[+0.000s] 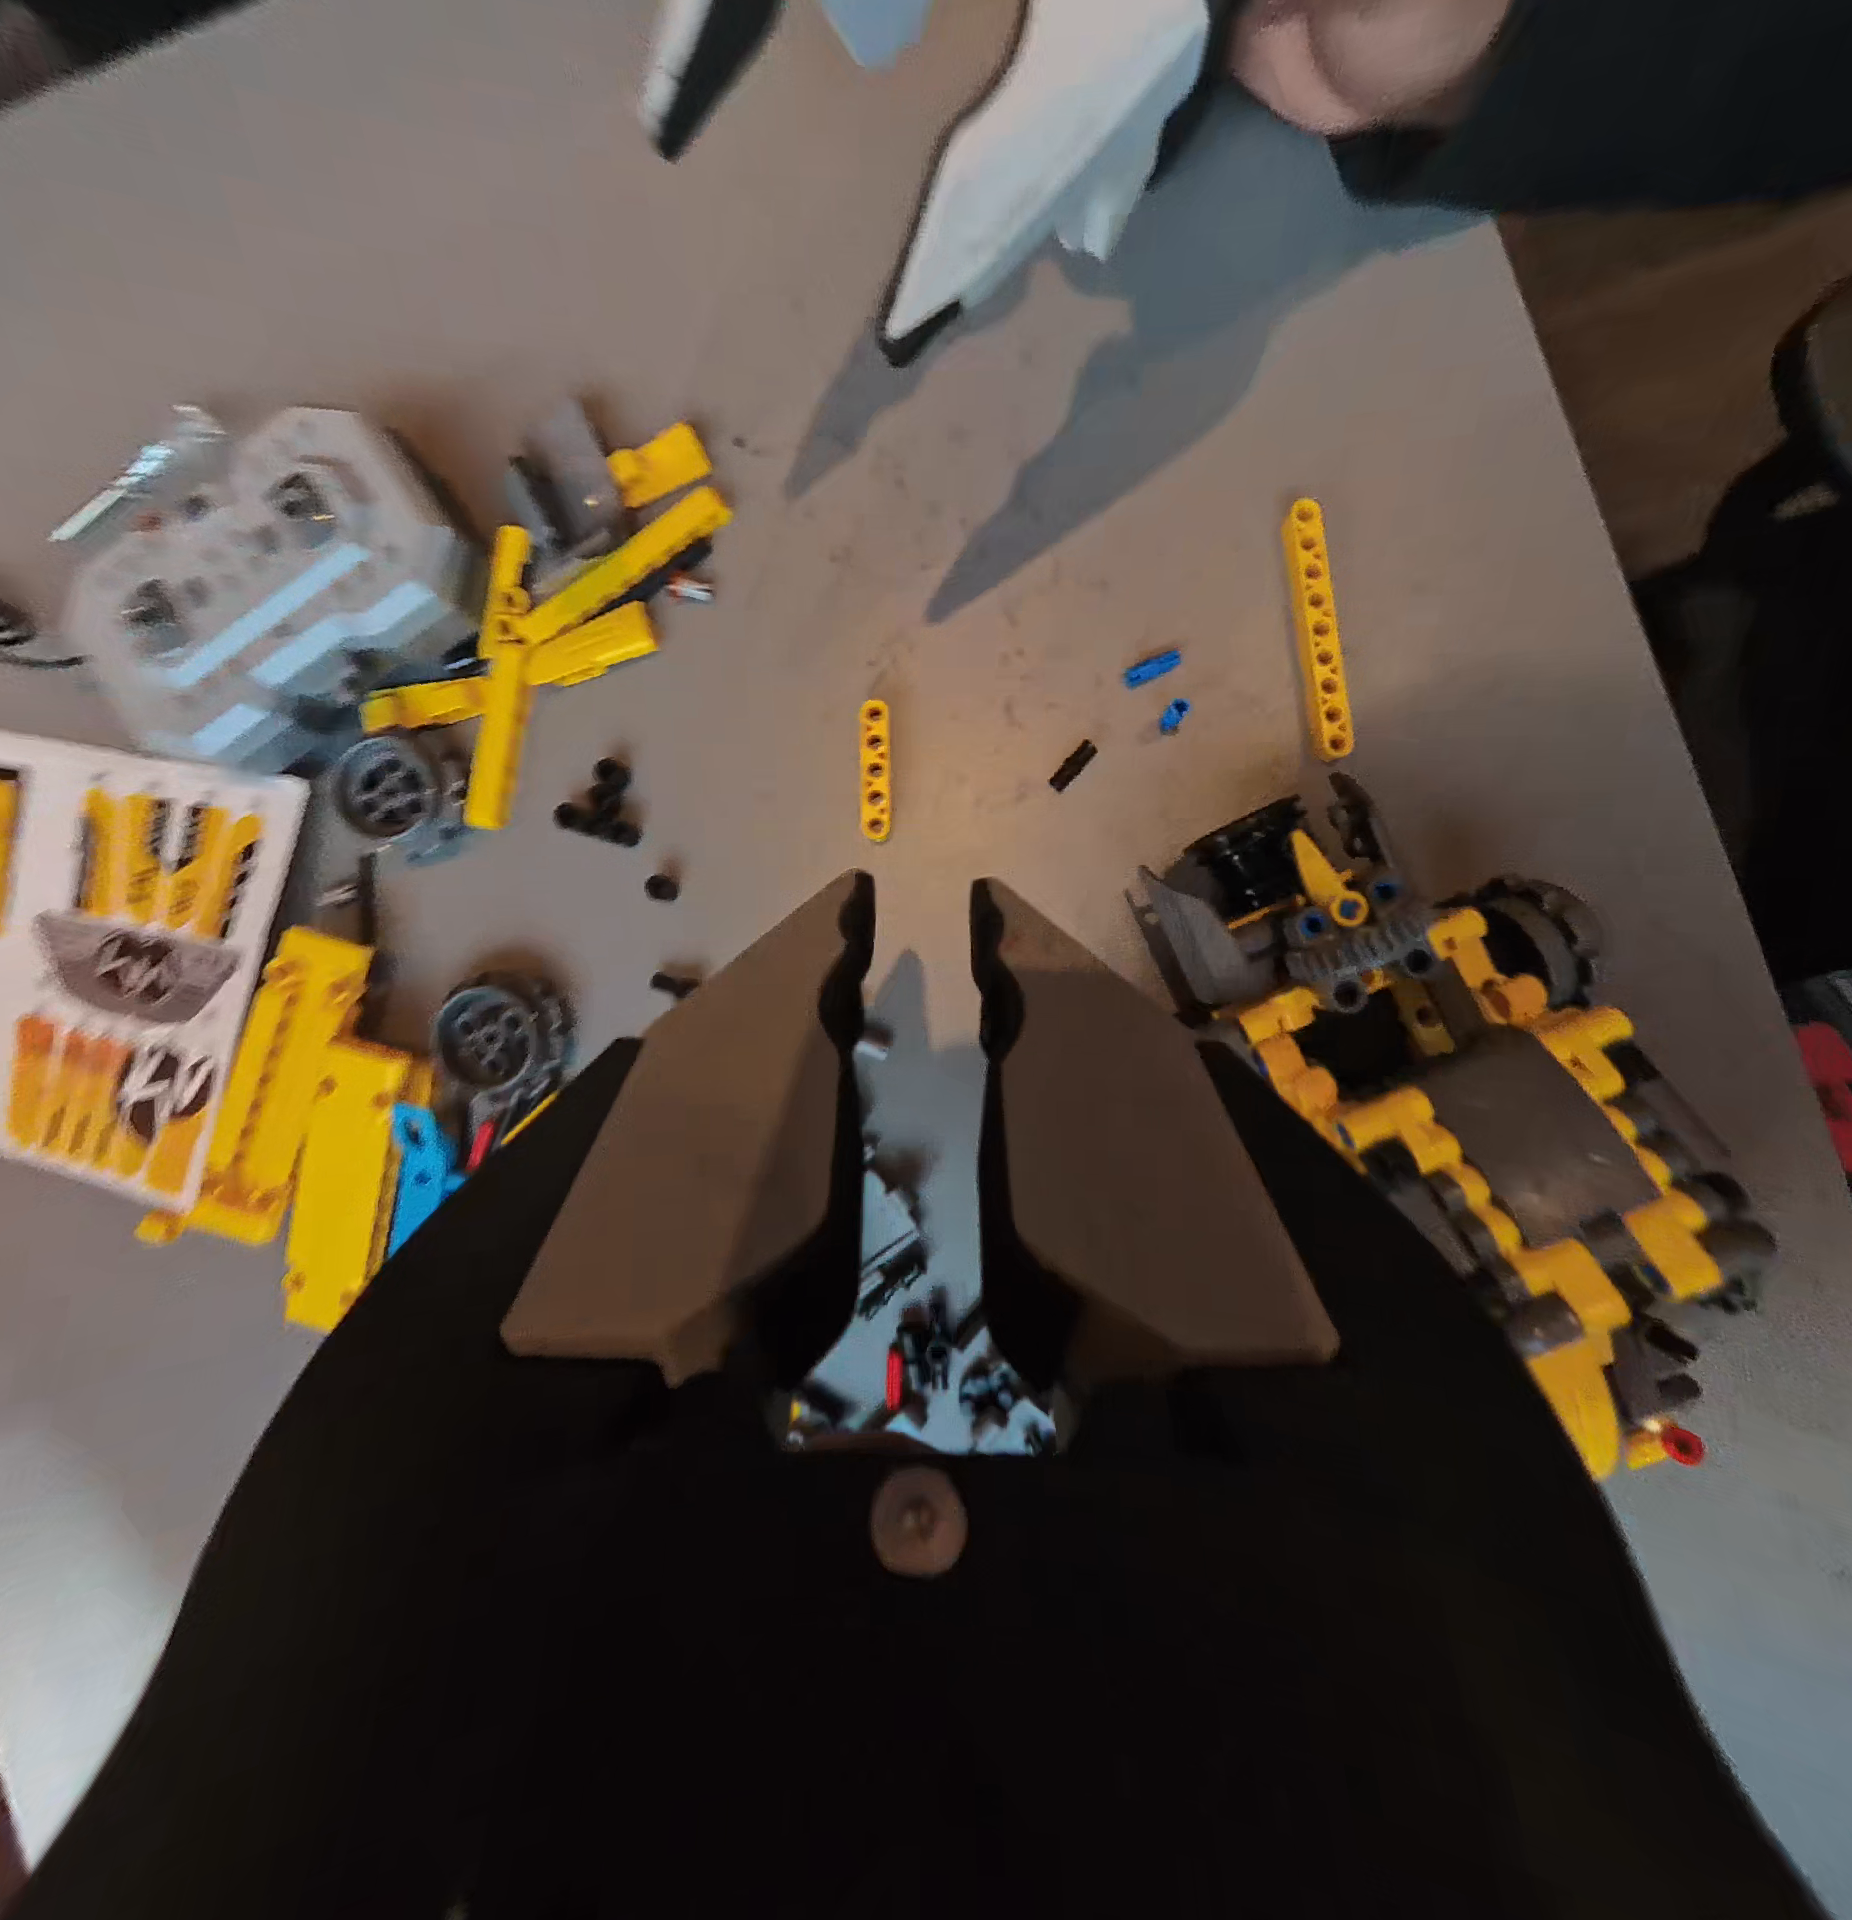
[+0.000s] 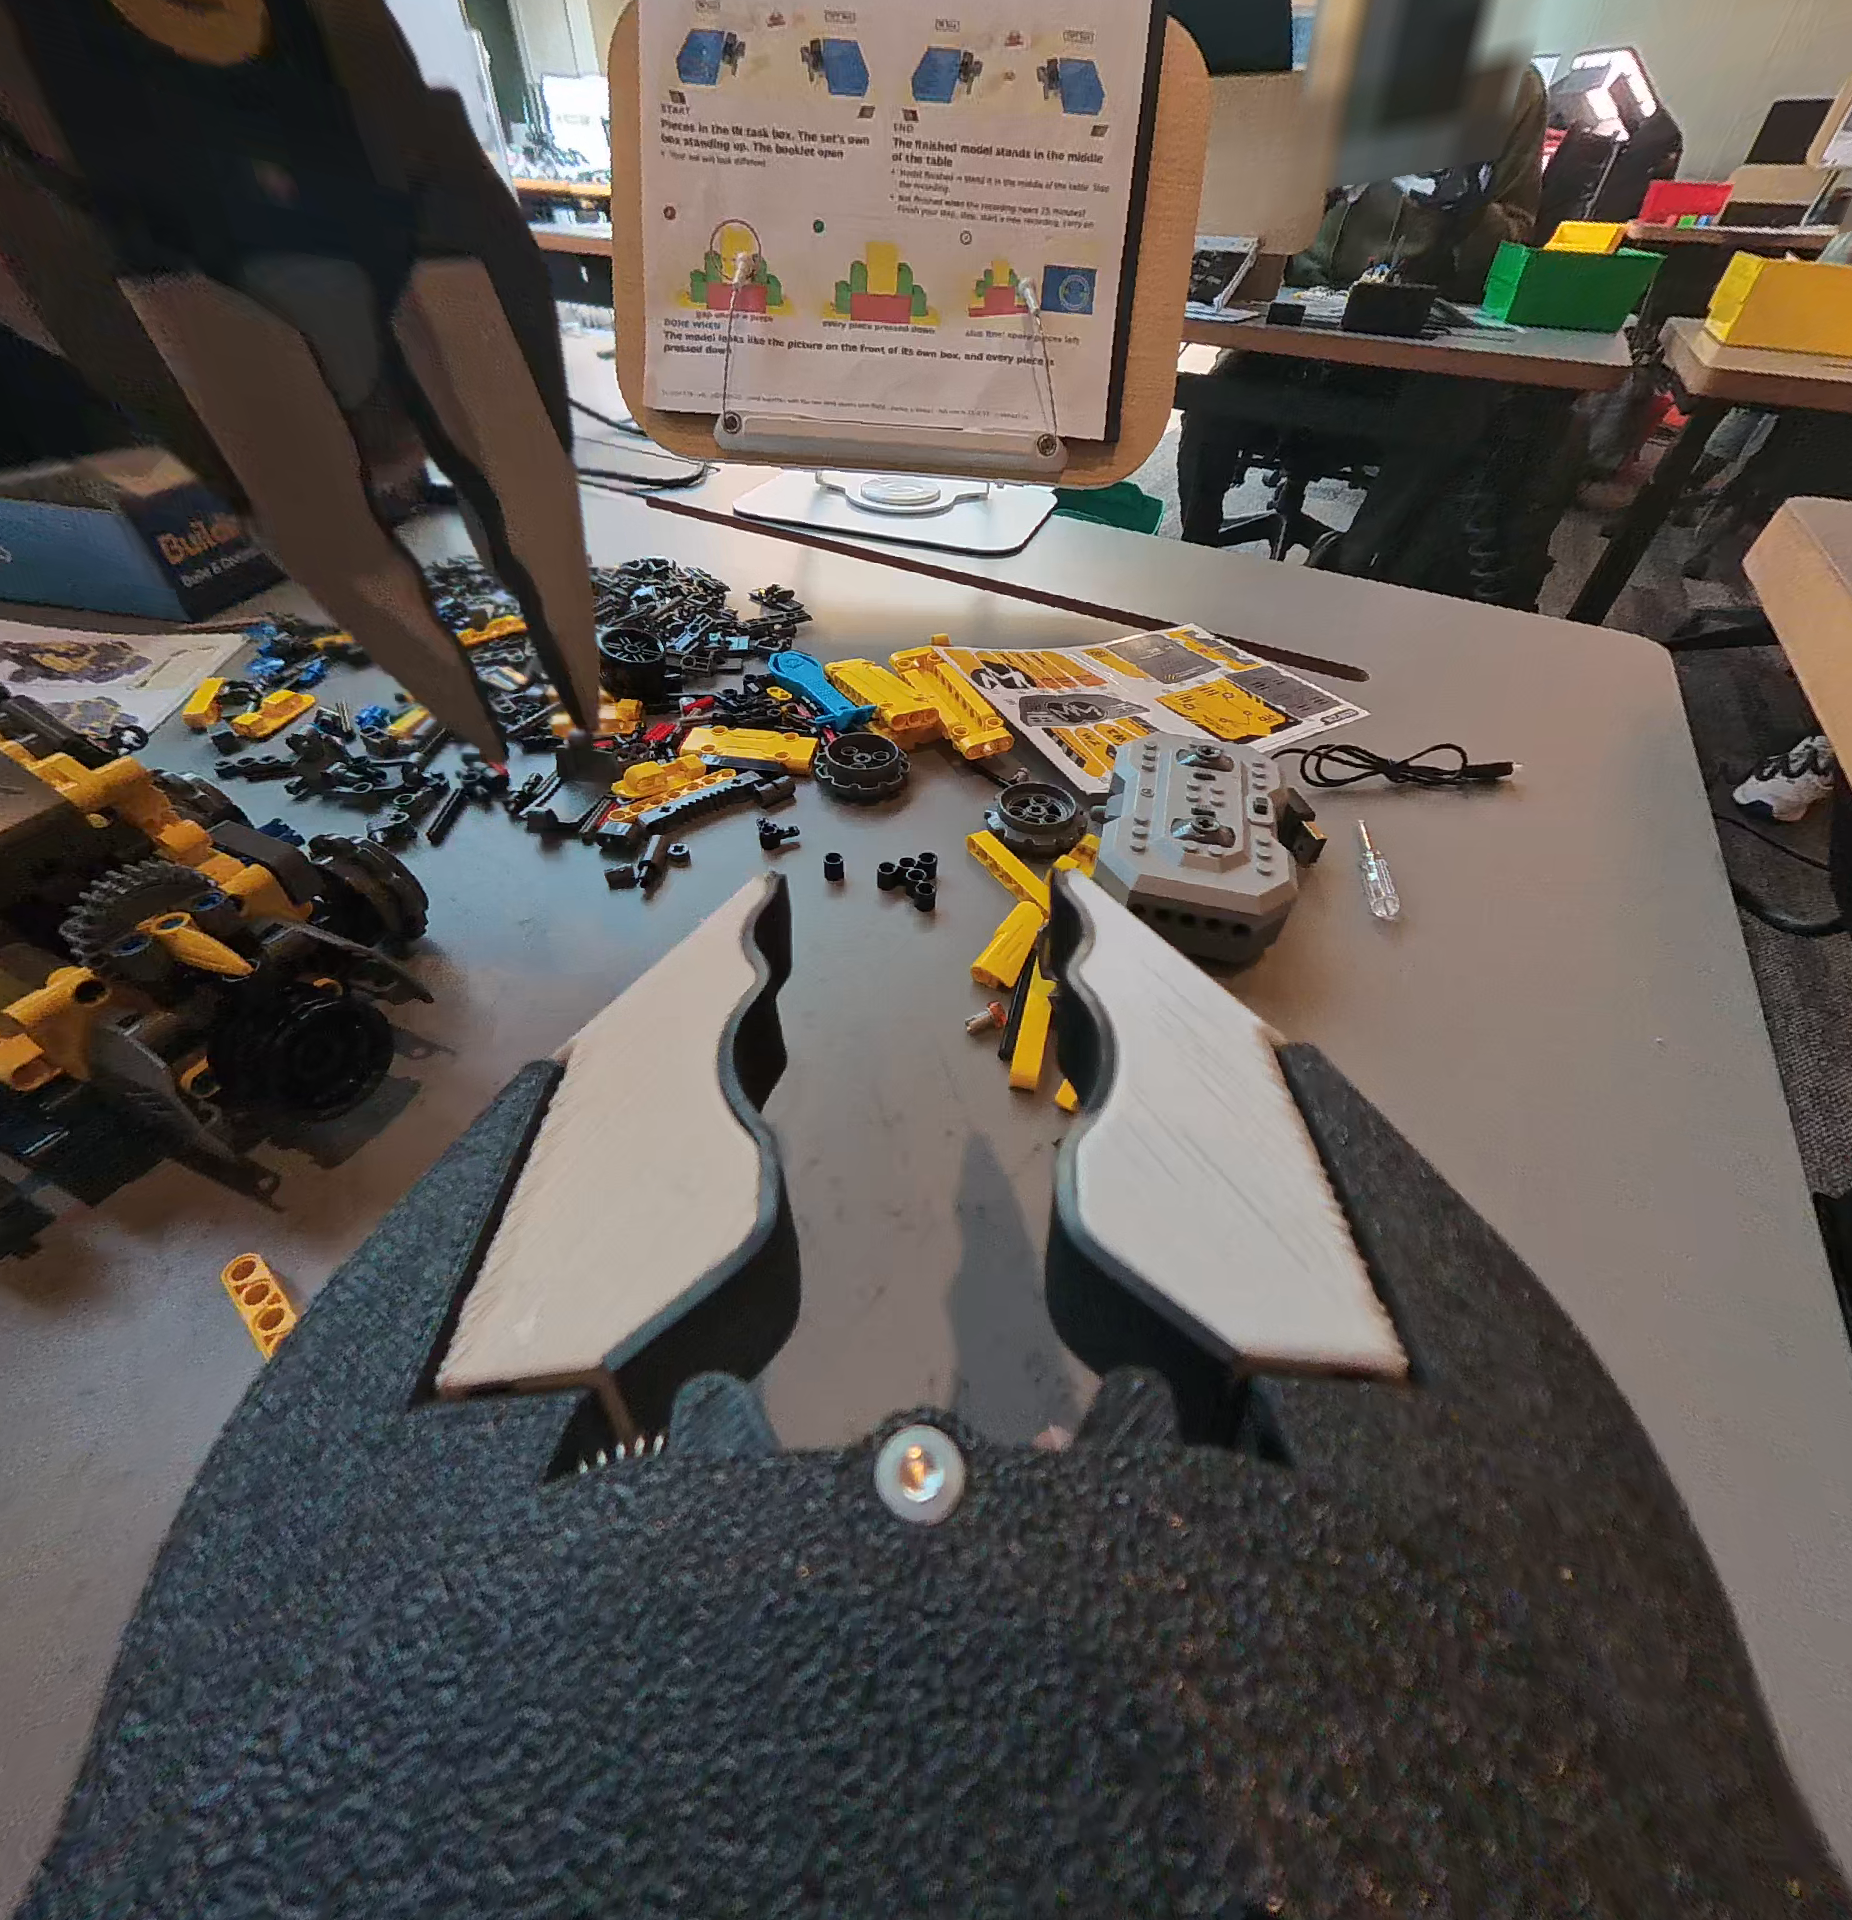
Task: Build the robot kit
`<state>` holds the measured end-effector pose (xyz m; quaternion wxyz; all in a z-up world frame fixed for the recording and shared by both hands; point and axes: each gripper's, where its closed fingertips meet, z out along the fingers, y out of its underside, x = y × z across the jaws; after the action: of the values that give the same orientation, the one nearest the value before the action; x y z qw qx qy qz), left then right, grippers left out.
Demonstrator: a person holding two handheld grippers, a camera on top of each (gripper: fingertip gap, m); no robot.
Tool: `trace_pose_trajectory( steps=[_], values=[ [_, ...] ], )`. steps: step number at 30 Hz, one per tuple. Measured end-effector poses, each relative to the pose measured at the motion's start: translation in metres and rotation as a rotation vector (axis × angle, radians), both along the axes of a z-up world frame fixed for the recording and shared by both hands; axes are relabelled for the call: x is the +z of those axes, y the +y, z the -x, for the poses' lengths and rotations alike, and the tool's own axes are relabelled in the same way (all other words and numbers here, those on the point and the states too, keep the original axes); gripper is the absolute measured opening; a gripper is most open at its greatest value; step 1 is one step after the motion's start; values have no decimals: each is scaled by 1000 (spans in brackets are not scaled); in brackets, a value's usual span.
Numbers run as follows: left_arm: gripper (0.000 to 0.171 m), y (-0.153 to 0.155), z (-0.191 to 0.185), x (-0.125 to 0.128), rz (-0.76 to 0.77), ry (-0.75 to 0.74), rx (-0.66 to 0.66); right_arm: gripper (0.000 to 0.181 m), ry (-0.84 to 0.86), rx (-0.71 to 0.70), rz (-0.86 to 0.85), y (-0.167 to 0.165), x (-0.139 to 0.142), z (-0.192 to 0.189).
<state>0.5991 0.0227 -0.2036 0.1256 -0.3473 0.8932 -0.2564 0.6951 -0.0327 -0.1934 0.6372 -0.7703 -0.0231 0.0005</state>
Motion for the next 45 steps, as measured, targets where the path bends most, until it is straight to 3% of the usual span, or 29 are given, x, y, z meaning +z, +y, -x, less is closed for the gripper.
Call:
trace_pose_trajectory(
  steps=[4, 7, 12, 17, 22, 29, 45],
  values=[
    [14, 49, 9, 33, -19, -117, 247, 49, -11, -4, 18, 1, -3, 0],
    [16, 94, 29, 36, -43, -63, 480, 48, -25, -4, 27, 2, -5, 2],
    [15, 131, 64, 20, -139, -17, 578, 48, -36, -2, 51, 4, -9, 3],
    [13, 140, 78, -9, -175, 55, 560, 48, -41, -7, 57, 4, -10, 3],
    [10, 146, 83, -34, -206, 118, 457, 48, -44, -9, 69, 5, -12, 3],
    [7, 125, 87, -70, -193, 230, 317, 48, -36, -1, 71, 5, -13, 4],
    [12, 99, 65, -80, -155, 257, 229, 48, -1, 19, 42, 3, -8, 5]
  ],
)
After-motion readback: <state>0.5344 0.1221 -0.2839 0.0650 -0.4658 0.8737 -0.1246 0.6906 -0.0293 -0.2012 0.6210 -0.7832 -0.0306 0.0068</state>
